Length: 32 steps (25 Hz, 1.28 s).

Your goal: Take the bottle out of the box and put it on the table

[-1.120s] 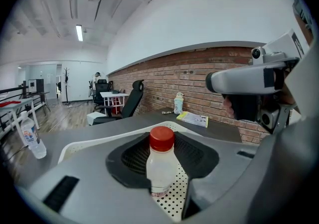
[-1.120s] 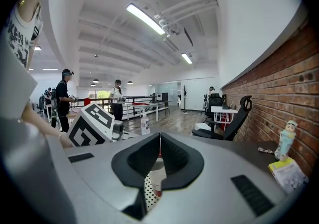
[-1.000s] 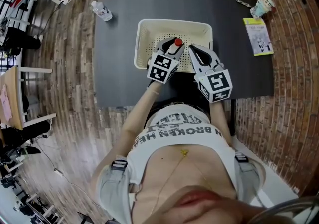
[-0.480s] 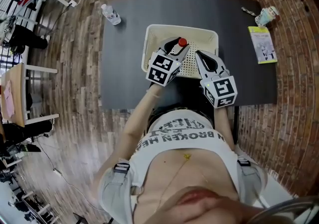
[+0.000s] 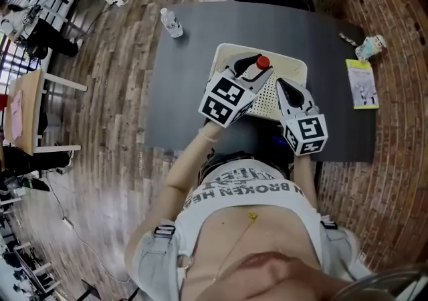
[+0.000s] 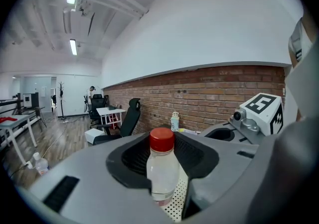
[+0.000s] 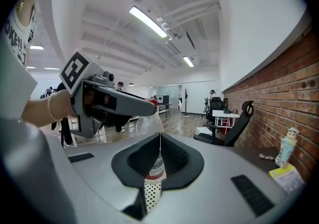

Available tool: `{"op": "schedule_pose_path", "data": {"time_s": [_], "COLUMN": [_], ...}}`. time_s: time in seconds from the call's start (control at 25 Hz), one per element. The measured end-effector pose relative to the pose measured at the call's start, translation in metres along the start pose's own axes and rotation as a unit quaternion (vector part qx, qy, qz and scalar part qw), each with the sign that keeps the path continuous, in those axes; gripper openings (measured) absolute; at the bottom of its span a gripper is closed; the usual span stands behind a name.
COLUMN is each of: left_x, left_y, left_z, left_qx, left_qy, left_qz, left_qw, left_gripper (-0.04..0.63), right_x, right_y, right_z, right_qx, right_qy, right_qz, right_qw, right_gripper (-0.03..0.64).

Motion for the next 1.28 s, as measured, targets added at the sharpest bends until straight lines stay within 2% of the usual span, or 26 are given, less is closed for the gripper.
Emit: {"op": "schedule_pose_path", "data": {"time_s": [0.32,0.92,1.28], "left_x": [0.011,0.005,0.001], "left_y": [-0.013,-0.026,-0.026], "left_z": [0.006,0.011,0.009], "left_qx": [0.001,0.013,0.008], "left_qy": [-0.017,-0.008,-0.023], "left_qz": [-0.019,-0.003,-0.007], "left_qw": [0.9997,0.9999,0.9997], "left_gripper": [0.153,0.153,0.153], "right_x": [0.003,0.002,0.003], "right_y": [0.007,0.015,0.014], "right_z": [0.003,0.015,0.018], "right_qx": [-0.005,0.012,0.015], "right_qy": [-0.001,0.000,-0.003], "right_qz": [-0.003,0.002,0.003], "right_qw": [1.000,1.000,1.000], "right_gripper": [0.009,0.009,0.009]}}
Point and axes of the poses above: the fingertips, and each gripper's own axes: y forward along the fingers, z to its left, x out of its top, the point moved 4 cm from there along -y, backward along the fingers, and after that the axes turned 5 degrees about -x, right-handed, at the moved point
